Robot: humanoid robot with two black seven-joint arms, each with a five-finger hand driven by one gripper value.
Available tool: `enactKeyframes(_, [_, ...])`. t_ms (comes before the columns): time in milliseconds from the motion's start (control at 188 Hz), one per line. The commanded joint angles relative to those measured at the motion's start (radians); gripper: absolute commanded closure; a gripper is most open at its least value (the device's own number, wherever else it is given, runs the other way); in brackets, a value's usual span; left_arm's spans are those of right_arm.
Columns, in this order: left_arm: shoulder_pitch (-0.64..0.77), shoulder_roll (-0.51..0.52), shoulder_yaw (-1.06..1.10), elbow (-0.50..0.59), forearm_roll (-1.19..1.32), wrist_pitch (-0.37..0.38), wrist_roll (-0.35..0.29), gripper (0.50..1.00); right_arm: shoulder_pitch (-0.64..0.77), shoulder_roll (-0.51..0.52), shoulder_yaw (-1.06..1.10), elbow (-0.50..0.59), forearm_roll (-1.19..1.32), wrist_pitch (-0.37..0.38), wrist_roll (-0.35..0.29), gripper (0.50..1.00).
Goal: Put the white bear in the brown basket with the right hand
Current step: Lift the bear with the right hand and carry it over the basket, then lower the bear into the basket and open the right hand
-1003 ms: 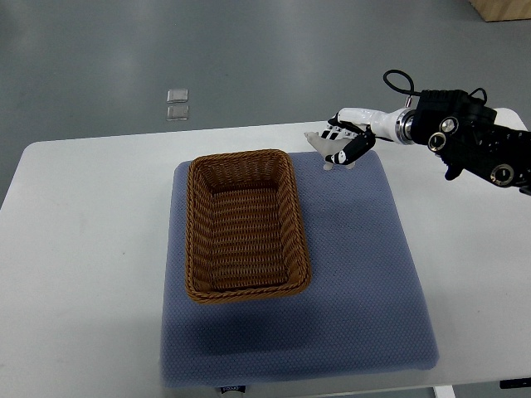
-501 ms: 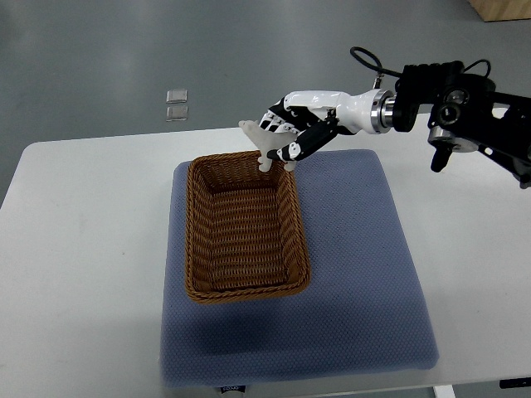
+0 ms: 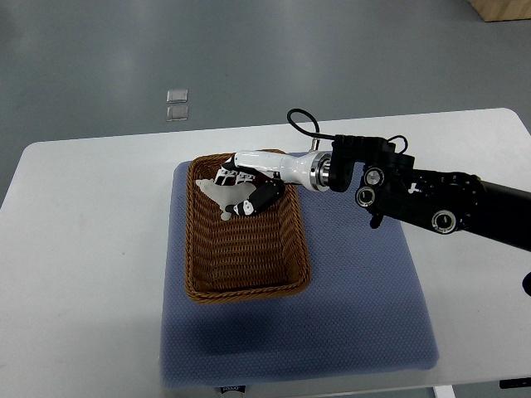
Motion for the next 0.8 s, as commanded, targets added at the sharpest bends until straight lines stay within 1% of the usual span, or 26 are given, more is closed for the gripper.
enactKeyframes(0, [0.000,0.000,0.000,-0.001,0.000,0.000,0.000,0.500,-0.023,0.047,-0.001,-0.039,-0.056,-0.033,0.014,1.000])
enactKeyframes(112, [0.000,0.000,0.000,-0.001,0.000,0.000,0.000,0.500,-0.030,0.078,-0.017,-0.065,-0.063,-0.065,0.014,1.000])
enactKeyframes(245, [0.000,0.000,0.000,-0.002,0.000,0.000,0.000,0.500,-0.030,0.087,-0.043,-0.096,-0.100,-0.094,0.016,1.000])
enactKeyframes(501, [0.000,0.000,0.000,-0.001,0.000,0.000,0.001,0.500,-0.030,0.093,-0.077,-0.131,-0.140,-0.089,0.013,1.000])
enactKeyframes(731, [0.000,0.000,-0.001,0.002,0.000,0.000,0.000,0.500,-0.032,0.093,-0.077,-0.140,-0.146,-0.086,0.014,1.000])
enactKeyframes(741, [0.000,0.000,0.000,0.002,0.000,0.000,0.000,0.500,-0.034,0.093,-0.077,-0.143,-0.146,-0.086,0.014,0.967])
enactKeyframes(747, [0.000,0.000,0.000,0.002,0.000,0.000,0.000,0.500,-0.034,0.093,-0.077,-0.143,-0.146,-0.086,0.014,0.967])
enactKeyframes(752, [0.000,0.000,-0.001,0.002,0.000,0.000,0.001,0.500,-0.034,0.093,-0.077,-0.145,-0.146,-0.085,0.014,0.953])
enactKeyframes(757, [0.000,0.000,-0.001,0.002,0.000,0.000,0.001,0.500,-0.034,0.093,-0.077,-0.145,-0.146,-0.085,0.014,0.953])
enactKeyframes(763, [0.000,0.000,-0.001,0.002,0.000,0.000,0.001,0.500,-0.034,0.093,-0.077,-0.145,-0.146,-0.085,0.014,0.938])
enactKeyframes(768, [0.000,0.000,-0.001,0.002,0.000,0.000,0.001,0.500,-0.034,0.093,-0.077,-0.145,-0.146,-0.085,0.014,0.938])
enactKeyframes(773, [0.000,0.000,-0.001,0.002,0.000,0.000,0.001,0.500,-0.034,0.093,-0.077,-0.145,-0.146,-0.085,0.014,0.924])
enactKeyframes(779, [0.000,0.000,-0.001,0.002,0.000,0.000,0.001,0.500,-0.034,0.093,-0.077,-0.145,-0.146,-0.085,0.014,0.924])
enactKeyframes(795, [-0.001,0.000,0.000,0.002,0.000,0.000,0.001,0.500,-0.034,0.093,-0.077,-0.146,-0.146,-0.083,0.014,0.902])
